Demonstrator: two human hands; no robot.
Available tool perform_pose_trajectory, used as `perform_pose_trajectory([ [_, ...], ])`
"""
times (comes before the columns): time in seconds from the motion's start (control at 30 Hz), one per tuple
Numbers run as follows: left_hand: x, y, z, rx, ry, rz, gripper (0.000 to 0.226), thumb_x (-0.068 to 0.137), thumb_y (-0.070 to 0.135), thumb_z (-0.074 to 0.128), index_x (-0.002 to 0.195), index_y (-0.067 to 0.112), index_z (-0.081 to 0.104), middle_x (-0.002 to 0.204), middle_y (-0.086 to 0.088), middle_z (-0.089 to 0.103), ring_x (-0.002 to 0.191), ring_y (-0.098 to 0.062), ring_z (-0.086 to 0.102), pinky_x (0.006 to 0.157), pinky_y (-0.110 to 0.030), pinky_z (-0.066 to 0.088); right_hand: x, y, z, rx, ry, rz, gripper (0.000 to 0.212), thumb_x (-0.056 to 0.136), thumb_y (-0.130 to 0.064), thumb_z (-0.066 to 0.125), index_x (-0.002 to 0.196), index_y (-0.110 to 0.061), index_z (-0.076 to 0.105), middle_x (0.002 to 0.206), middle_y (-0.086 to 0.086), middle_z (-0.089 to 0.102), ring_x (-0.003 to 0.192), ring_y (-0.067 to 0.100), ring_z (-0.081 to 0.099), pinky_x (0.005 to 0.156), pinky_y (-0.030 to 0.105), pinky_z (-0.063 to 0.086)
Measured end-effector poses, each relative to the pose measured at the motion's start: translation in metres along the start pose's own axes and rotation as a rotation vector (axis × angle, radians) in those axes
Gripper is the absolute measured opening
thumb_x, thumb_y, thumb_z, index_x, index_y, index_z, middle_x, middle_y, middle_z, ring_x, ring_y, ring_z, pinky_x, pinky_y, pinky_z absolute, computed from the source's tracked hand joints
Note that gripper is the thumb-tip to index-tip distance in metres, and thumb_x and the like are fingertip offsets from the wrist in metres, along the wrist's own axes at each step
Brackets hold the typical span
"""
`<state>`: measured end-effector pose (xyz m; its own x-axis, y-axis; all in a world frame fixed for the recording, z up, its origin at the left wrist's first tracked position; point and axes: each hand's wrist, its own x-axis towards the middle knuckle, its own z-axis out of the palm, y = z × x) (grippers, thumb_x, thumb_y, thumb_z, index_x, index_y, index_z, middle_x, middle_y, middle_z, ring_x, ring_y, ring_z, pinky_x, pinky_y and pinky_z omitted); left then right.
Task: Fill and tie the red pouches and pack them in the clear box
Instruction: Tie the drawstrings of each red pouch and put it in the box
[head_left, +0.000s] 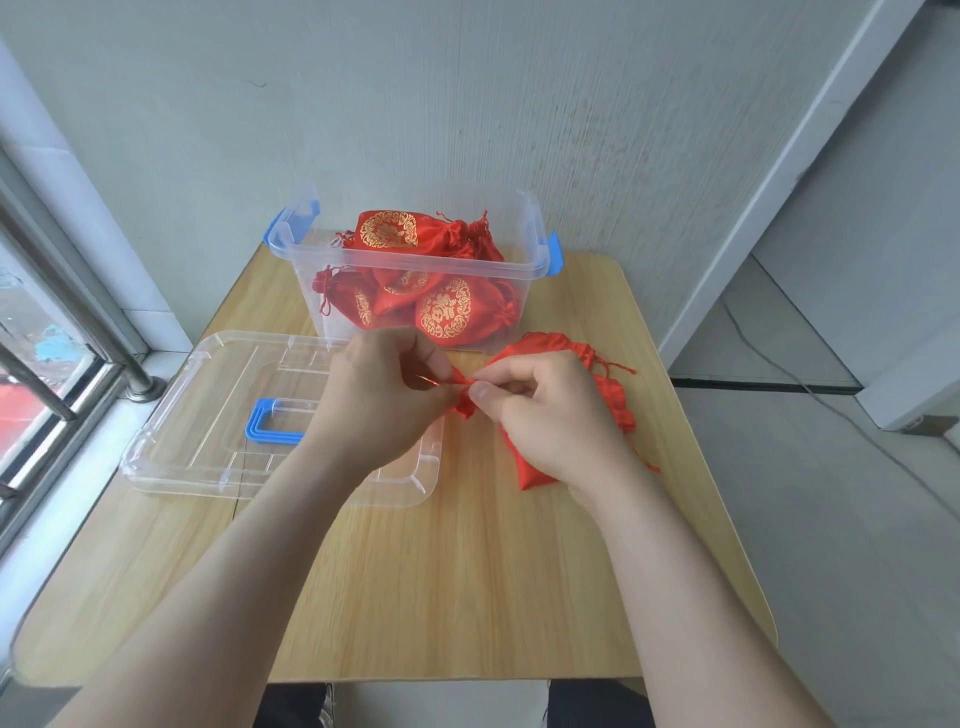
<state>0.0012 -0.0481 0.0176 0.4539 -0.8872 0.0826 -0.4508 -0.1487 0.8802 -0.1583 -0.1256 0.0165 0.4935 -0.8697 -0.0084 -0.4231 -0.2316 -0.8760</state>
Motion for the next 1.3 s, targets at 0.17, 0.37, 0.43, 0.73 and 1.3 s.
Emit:
perform_pose_trajectory([
  [0.17,0.0,0.001,-0.001,0.002,0.044,0.047,0.027,0.085,-0.007,0.073,0.079,0.019,0.081,0.074,0.006,0.079,0.07,-0.01,0.078,0.075,-0.04,0.067,-0.001,-0.001,-0.004,0.285,-0.147,0.194,0.013,0.099,-0.019,0.074,0.092,-0.019,0.085,0.076,-0.002,0.071,0.072,0.009,0.062,0.074,0.028,0.054],
  [0.37,-0.002,0.01,0.0,-0.024,-0.151,0.025,0.035,0.086,-0.001,0.062,0.097,0.024,0.083,0.085,0.009,0.081,0.085,-0.009,0.078,0.089,-0.041,0.064,0.003,0.0,-0.002,0.492,-0.032,0.273,0.006,0.096,-0.017,0.077,0.099,-0.013,0.081,0.076,-0.004,0.072,0.073,0.012,0.062,0.074,0.031,0.052],
  [0.43,-0.002,0.01,0.0,-0.046,-0.181,0.012,0.024,0.088,0.008,0.067,0.095,0.025,0.083,0.091,0.009,0.081,0.089,-0.011,0.078,0.092,-0.044,0.062,0.005,0.001,-0.002,0.525,0.02,0.293,0.004,0.095,-0.016,0.078,0.098,-0.014,0.08,0.079,-0.001,0.074,0.074,0.013,0.063,0.076,0.032,0.053],
  [0.73,0.001,0.006,0.001,-0.077,-0.228,0.009,0.017,0.092,0.02,0.064,0.094,0.026,0.08,0.092,0.006,0.079,0.088,-0.015,0.074,0.092,-0.046,0.06,0.005,0.002,-0.002,0.523,0.033,0.299,0.004,0.095,-0.017,0.079,0.094,-0.015,0.081,0.078,0.0,0.074,0.073,0.013,0.064,0.075,0.032,0.053],
  [1.3,0.005,0.011,-0.003,-0.226,-0.008,-0.295,0.027,0.101,0.019,0.04,0.083,0.009,0.057,0.082,-0.009,0.065,0.071,-0.024,0.067,0.083,-0.053,0.064,0.003,0.007,0.002,0.067,0.214,0.025,0.007,0.096,-0.022,0.079,0.094,-0.027,0.084,0.078,-0.016,0.078,0.075,-0.004,0.071,0.07,0.014,0.053],
])
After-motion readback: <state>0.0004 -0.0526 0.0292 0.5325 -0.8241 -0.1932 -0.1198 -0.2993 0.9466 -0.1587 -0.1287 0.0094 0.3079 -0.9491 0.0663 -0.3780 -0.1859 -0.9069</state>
